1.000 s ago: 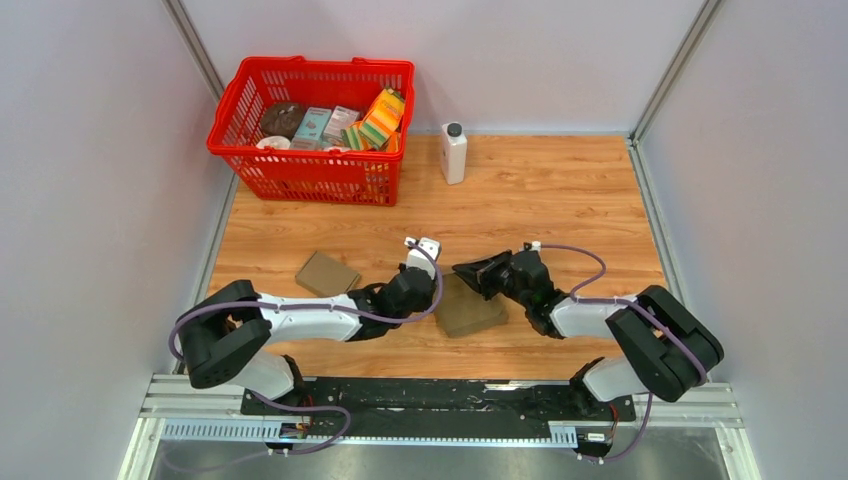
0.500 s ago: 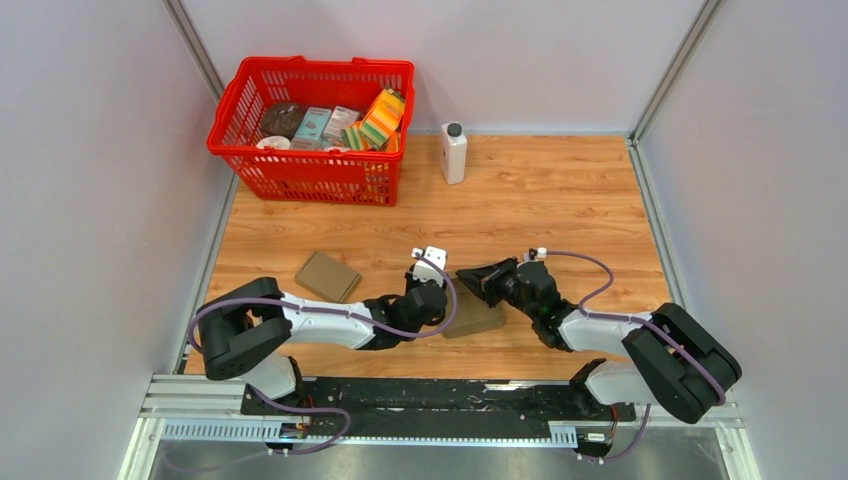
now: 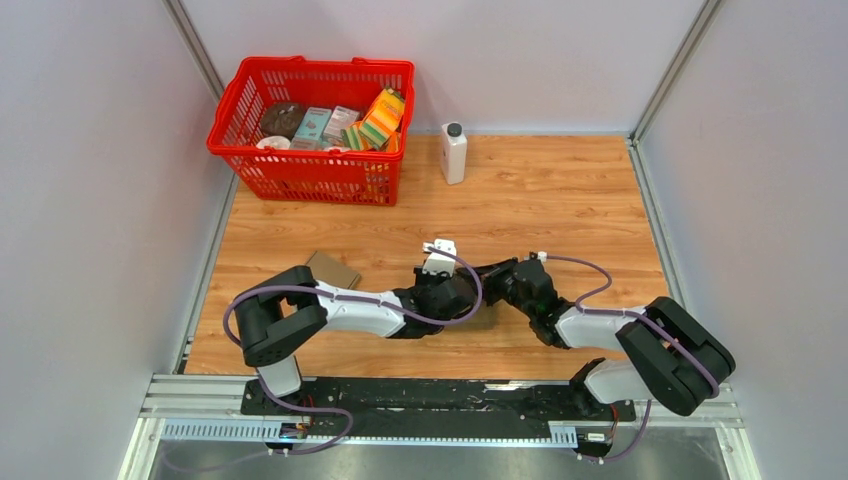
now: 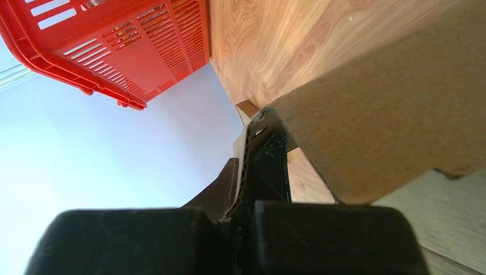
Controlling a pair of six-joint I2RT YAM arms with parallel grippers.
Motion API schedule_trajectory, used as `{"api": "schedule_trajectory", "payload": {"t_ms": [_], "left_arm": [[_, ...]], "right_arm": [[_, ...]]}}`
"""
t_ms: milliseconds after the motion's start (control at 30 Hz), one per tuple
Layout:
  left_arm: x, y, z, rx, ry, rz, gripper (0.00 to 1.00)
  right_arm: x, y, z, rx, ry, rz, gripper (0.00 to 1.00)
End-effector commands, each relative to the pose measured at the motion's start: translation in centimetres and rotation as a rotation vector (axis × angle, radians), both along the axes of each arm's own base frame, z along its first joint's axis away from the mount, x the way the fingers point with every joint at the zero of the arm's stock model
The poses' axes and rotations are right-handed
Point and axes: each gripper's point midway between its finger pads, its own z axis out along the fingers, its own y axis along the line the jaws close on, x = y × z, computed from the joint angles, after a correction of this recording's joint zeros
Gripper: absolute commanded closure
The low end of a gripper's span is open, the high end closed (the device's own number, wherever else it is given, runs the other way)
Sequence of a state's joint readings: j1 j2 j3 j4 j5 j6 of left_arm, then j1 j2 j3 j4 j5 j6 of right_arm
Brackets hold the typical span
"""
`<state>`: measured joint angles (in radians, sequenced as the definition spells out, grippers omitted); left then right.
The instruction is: Fold the paper box
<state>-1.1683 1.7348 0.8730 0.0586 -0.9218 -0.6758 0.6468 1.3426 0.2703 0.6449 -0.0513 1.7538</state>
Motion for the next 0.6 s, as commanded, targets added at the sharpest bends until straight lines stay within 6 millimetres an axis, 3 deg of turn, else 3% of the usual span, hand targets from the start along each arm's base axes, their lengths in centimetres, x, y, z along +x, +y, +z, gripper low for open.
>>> {"api": "schedule_trajectory", "payload": {"t_ms": [0, 33, 67, 167, 300, 333, 367, 433, 467, 567], "left_arm": [[0.3, 1.5, 0.5, 0.003, -0.021, 0.023, 1.00], [-0.3, 1.7, -0.5, 0.006, -0.010, -0.024, 1.00], [-0.2, 0.6, 0.2, -0.057, -0.029, -0.057, 0.94], [-0.9, 0.3, -0.1, -0.087, -0.025, -0.132, 0.70], [-0.5, 0.4, -0.5, -0.056, -0.021, -0.117, 0.66], [-0.1, 0.0, 0.1, -0.055, -0.030, -0.103, 0.68], [-0.1, 0.8, -0.8, 0.006, -0.010, -0.079, 0.78], [0.9, 1.3, 0.3, 0.016, -0.036, 0.020, 0.95], [0.8, 2.4, -0.3, 0.074, -0.016, 0.050, 1.00], [1.1, 2.5, -0.1, 0.063, -0.024, 0.073, 1.00]], "right_arm": [[-1.0, 0.7, -0.8, -0.008, 0.063, 0.043, 1.00], [-1.0, 0.6, -0.9, -0.010, 0.066, 0.040, 1.00], [-1.0, 0.6, -0.9, -0.012, 0.068, 0.038, 1.00], [-1.1, 0.6, -0.7, -0.006, 0.065, 0.042, 1.00], [-1.0, 0.8, -0.2, 0.007, 0.061, 0.045, 1.00], [-1.0, 0.9, -0.1, 0.011, 0.062, 0.047, 1.00], [-1.1, 0.9, 0.0, 0.013, 0.062, 0.049, 1.00], [-1.1, 0.9, 0.1, 0.004, 0.058, 0.047, 1.00], [-1.1, 0.8, 0.1, -0.001, 0.058, 0.045, 1.00], [-1.2, 0.7, -0.2, -0.029, 0.054, 0.040, 1.00]]}}
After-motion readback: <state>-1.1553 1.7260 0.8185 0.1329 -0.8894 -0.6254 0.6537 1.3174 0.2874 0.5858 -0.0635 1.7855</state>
